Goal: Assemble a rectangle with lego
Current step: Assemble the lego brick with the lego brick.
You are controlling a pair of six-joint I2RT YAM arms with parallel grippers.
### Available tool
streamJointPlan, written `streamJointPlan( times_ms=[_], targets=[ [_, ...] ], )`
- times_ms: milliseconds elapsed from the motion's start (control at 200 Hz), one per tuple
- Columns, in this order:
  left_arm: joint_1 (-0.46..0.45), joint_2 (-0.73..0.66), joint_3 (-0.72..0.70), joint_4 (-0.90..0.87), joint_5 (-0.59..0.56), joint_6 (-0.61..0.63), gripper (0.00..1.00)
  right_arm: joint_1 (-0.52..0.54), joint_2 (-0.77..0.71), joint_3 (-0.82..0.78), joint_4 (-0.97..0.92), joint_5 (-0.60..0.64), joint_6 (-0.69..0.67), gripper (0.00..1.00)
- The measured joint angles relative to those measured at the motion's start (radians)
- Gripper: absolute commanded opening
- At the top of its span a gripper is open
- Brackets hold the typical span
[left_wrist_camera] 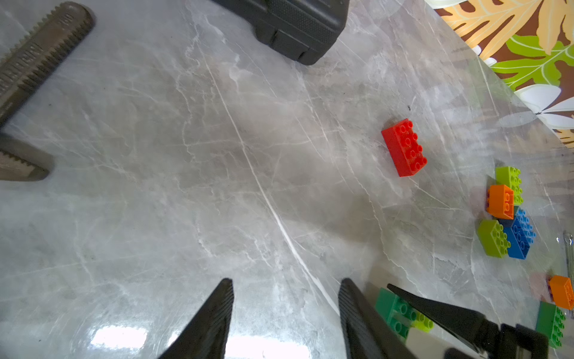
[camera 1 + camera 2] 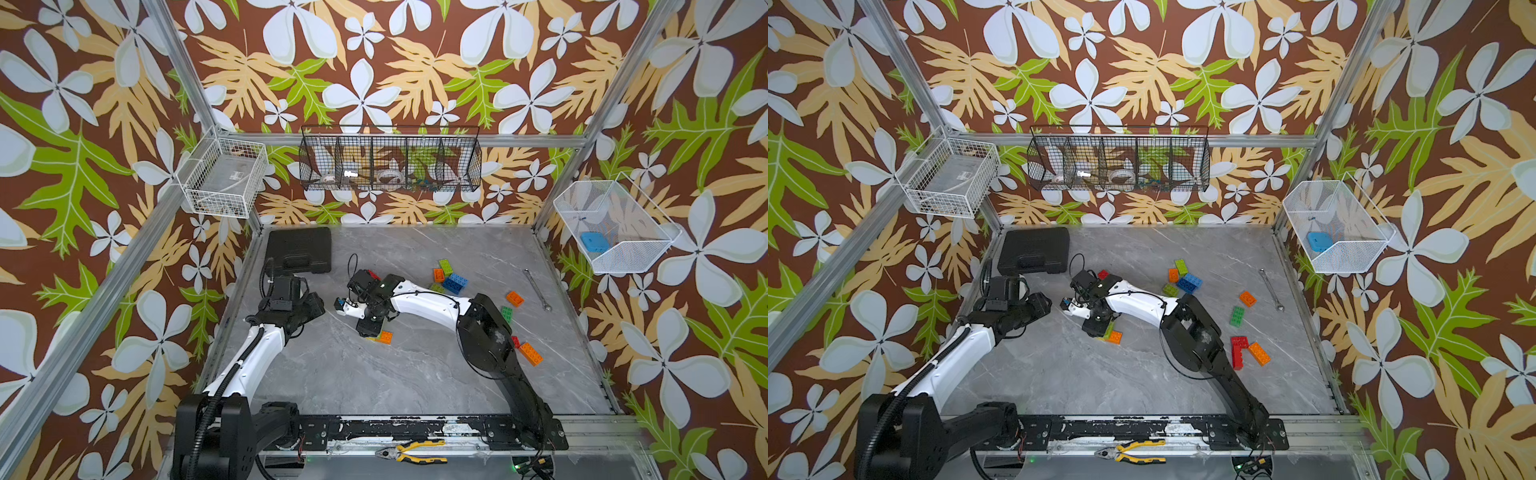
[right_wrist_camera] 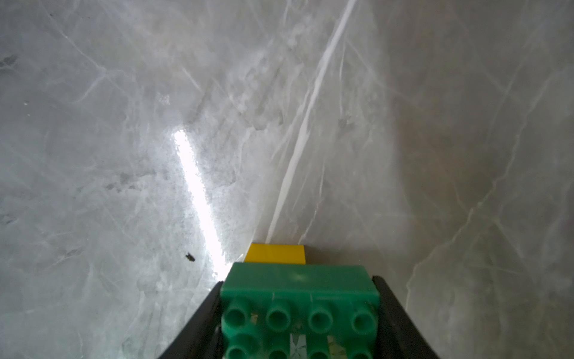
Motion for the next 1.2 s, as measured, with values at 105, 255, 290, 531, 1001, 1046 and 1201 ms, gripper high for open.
streamJointPlan(
  times_ms=[105,255,290,531,1001,1046,1201],
  targets=[
    [0.000,0.000,0.000,0.000,0.000,0.000,0.57,0.000,0.000,0.016,-0.013,0.007,-0.004,0.26],
    [0.000,0.000,0.000,0.000,0.000,0.000,0.57,0.000,-0.004,0.041,-0.035,0.035,-0.007,0.26],
    [0.000,0.000,0.000,0.000,0.000,0.000,0.57,0.000,-0.006,0.041,-0.036,0.035,-0.008,0.26],
    [0.000,0.000,0.000,0.000,0.000,0.000,0.57,-0.002,0.007,0.034,-0.043,0.031,-0.009,0.25],
    [0.000,-0.003,0.000,0.000,0.000,0.000,0.57,-0.013,0.010,0.027,-0.032,0.006,-0.010,0.23],
    [0.000,-0.003,0.000,0.000,0.000,0.000,0.57,-0.013,0.010,0.029,-0.034,0.006,-0.011,0.23],
    [0.000,0.000,0.000,0.000,0.001,0.000,0.57,-0.014,0.008,0.037,-0.040,0.031,-0.020,0.23]
  ],
)
